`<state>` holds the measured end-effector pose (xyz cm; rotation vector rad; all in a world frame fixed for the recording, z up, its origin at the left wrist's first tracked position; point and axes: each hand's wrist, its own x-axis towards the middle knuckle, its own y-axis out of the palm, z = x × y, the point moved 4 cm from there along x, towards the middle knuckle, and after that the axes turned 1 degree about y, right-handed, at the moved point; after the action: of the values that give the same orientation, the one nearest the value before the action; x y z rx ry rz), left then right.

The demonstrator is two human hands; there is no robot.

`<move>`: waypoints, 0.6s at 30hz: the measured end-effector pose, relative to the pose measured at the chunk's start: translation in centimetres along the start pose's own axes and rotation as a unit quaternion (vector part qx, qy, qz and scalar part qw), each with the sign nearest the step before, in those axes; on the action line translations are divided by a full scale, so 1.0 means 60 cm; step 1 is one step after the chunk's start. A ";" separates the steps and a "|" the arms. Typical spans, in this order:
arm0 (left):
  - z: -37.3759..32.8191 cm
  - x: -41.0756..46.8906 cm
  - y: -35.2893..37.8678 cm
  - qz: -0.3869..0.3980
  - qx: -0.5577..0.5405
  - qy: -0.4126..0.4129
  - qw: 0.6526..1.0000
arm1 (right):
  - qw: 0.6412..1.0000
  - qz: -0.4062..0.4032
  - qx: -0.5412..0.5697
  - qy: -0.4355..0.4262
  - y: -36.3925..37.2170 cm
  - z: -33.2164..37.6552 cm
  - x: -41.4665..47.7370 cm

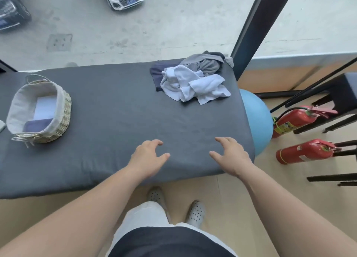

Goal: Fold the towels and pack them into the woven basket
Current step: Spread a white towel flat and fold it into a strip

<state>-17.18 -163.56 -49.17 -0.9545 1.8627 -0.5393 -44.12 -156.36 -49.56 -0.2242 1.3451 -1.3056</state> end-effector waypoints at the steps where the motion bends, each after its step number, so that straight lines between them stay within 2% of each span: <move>1: -0.008 0.012 0.004 0.001 -0.003 -0.006 1.000 | 1.000 0.005 -0.002 0.000 -0.005 -0.009 0.014; 13: -0.107 0.214 0.010 0.054 -0.035 -0.033 0.997 | 0.996 0.043 -0.069 0.022 -0.094 -0.060 0.183; 18: -0.163 0.303 -0.015 0.042 -0.039 -0.023 0.998 | 0.996 0.064 -0.060 0.017 -0.125 -0.064 0.270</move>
<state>-30.10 -178.95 -53.91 -0.9280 1.8846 -0.3933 -56.01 -169.41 -54.28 -0.1959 1.4446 -1.1278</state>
